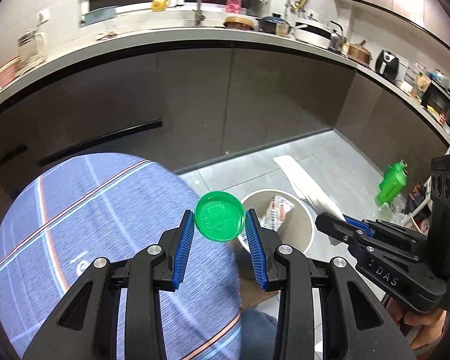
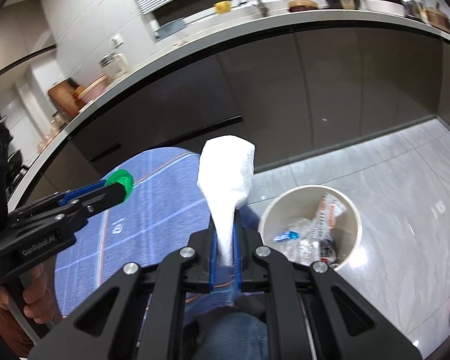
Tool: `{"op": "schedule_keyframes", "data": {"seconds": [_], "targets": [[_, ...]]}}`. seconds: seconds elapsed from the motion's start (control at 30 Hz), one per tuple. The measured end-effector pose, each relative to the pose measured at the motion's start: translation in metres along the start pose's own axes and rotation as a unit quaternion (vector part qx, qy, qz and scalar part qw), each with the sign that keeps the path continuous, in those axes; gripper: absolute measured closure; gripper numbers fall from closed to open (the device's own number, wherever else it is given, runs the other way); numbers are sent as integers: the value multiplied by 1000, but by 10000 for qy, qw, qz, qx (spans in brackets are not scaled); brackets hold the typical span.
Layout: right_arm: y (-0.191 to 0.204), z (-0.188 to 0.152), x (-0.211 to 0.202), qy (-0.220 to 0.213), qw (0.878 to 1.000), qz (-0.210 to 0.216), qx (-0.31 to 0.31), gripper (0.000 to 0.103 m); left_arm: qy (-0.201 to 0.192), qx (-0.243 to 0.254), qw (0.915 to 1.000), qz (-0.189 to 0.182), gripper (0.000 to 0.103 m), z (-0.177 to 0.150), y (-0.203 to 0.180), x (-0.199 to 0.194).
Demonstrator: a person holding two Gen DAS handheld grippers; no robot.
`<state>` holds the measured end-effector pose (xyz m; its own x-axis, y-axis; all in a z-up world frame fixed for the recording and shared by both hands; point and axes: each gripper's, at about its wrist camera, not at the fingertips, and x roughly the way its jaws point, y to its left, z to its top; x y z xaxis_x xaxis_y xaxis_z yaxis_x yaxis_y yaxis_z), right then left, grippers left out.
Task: Collect trash
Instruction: 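Carry the paper strip and green cap over the white bin and open both tools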
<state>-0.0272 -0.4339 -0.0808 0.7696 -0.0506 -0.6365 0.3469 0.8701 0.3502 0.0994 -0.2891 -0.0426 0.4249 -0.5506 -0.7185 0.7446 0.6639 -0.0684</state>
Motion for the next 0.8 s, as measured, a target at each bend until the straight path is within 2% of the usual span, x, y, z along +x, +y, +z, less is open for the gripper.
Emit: {"op": "schedule_keyframes", "data": {"seconds": [0.27,0.43,0.73,0.8], "targets": [[-62,-10,15,150,9968,-723,306,93,389,173,9979,-490,69,17,-34,52],[-85,-22,39,440,9950,-804,395,92,876,117,9925,-843,69,20,-50,103],[-112,-37,91,866,9919,-852,367,91,1382,23,9871,-810,69,18,-56,180],[-117,-39,100,909,9915,-861,355,86,1468,-23,9859,-798,69,17,-57,194]]}}
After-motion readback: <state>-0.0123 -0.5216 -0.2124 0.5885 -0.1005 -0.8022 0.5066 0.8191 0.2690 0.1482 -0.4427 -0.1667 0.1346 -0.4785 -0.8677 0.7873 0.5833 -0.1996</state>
